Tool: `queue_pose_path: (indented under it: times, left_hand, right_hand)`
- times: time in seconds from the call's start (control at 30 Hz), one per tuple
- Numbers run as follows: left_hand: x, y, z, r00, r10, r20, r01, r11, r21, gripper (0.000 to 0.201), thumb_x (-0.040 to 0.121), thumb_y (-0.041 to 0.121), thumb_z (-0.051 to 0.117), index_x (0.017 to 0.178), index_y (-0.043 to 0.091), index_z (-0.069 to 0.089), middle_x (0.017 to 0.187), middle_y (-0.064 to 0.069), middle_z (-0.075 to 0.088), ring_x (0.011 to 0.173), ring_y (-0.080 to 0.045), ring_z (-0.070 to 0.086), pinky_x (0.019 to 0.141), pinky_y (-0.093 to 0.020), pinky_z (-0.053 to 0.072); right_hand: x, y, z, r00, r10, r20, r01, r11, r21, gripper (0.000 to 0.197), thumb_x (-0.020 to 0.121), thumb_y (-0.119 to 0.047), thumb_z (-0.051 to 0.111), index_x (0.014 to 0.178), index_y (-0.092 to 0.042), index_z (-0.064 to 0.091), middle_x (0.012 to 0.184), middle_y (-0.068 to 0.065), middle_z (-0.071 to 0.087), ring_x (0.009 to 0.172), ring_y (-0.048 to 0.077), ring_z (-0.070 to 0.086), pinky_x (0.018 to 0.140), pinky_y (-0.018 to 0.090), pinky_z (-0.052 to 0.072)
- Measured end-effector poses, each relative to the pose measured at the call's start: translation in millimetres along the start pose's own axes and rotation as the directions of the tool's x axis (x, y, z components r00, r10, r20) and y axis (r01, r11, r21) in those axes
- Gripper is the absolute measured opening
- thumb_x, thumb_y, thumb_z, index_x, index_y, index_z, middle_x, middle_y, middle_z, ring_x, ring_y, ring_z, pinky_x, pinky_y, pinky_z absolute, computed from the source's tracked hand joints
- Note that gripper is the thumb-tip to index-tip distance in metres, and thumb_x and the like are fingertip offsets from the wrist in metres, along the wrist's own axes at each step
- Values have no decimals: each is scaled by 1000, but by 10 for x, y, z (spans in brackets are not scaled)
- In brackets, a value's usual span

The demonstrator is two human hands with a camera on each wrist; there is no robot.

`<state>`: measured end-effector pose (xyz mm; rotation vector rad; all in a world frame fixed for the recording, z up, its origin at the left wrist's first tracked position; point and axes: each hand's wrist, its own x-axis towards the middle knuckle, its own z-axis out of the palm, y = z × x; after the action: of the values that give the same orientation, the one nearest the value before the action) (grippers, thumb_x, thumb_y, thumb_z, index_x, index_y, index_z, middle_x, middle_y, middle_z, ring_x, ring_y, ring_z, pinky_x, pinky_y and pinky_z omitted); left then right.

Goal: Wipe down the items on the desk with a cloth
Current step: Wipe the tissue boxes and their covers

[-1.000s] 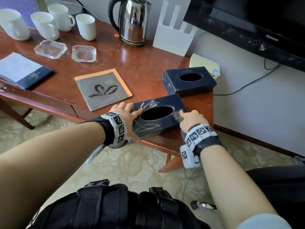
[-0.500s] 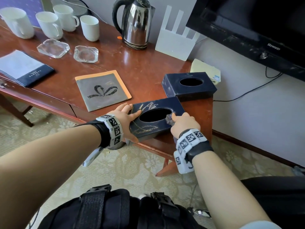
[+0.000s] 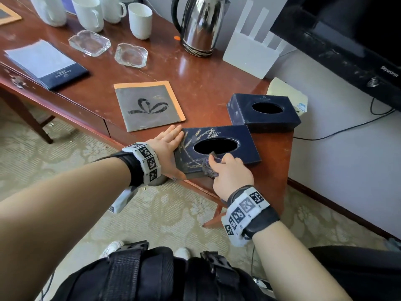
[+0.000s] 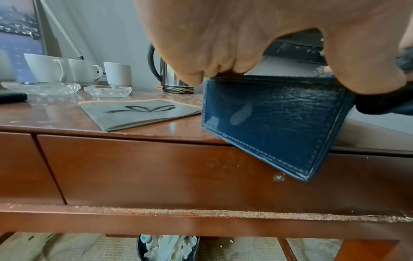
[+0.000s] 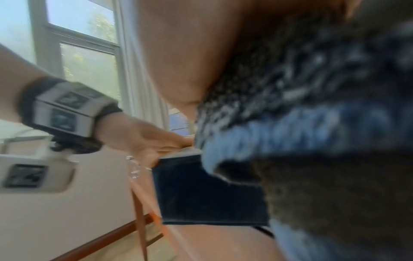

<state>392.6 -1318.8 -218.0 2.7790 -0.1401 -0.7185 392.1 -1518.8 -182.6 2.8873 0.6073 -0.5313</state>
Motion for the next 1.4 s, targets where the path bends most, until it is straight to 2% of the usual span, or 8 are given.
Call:
queue_pose_path:
  times: [0.1,0.3,0.47,0.67,0.93,1.13,1.3,1.4]
  left_hand:
    - [0,10,-16,1000,6,-2,-6,1000,-12,128,63,71,64,146,20,-19,152,8,-28,141,-10,-22,118,-33,1]
    - [24,42,-1,1000,-10,-17,9,1000,-24,128,63,72,64,148,17,-15,152,7,-28,140,-9,-23,117,-33,4]
    - [23,33,-10,1000,-2,-20,2,1000,-18,127,64,72,63,148,17,-15,153,6,-27,141,-10,-22,118,-34,6]
    - [26,48,-14,999,-15,-32,14,1000,-22,127,64,71,65,148,17,-14,154,7,-24,141,-10,-20,116,-33,4]
    - [42,48,1,999,-7,-45,5,999,-43,124,67,67,66,147,17,-16,154,6,-24,142,-11,-19,119,-36,8]
    - [-66,-13,143,994,-90,-66,66,951,-302,133,62,67,70,144,20,-24,150,10,-32,144,-13,-4,117,-37,19]
    - [-105,3,349,985,-173,12,154,843,-515,128,65,67,68,145,21,-22,156,8,-15,145,-21,5,116,-38,18]
    - [-108,44,380,984,-179,-25,135,823,-552,129,65,59,73,146,18,-19,157,7,-11,145,-19,5,116,-36,18]
  right_hand:
    - [25,-3,-22,992,-121,38,120,992,46,57,91,-17,42,141,-42,31,119,1,41,109,23,41,71,30,39]
    - [191,-22,-237,992,65,105,-68,997,25,55,91,-19,41,141,-42,33,125,7,40,115,28,43,81,35,45]
    - [4,-213,-125,985,-153,77,155,988,-20,54,92,-21,41,141,-40,30,120,4,41,112,24,40,76,32,41]
    - [314,-217,-369,986,49,158,-36,996,-84,49,94,-23,38,142,-32,35,130,8,44,119,30,45,79,36,44]
    - [134,-227,-316,950,-237,203,271,950,-157,50,95,-26,37,142,-40,29,124,5,42,116,27,42,85,37,44]
    - [429,-358,-493,958,-181,221,240,930,-279,47,94,-20,36,141,-30,36,131,7,46,114,28,51,80,36,46]
    - [327,-258,-470,878,-346,330,435,865,-252,48,93,-21,39,137,-39,40,102,-3,50,95,21,53,70,30,46]
    - [535,-218,-656,888,-339,311,420,873,-248,44,92,-21,44,131,-41,50,124,-5,55,106,21,55,74,25,40]
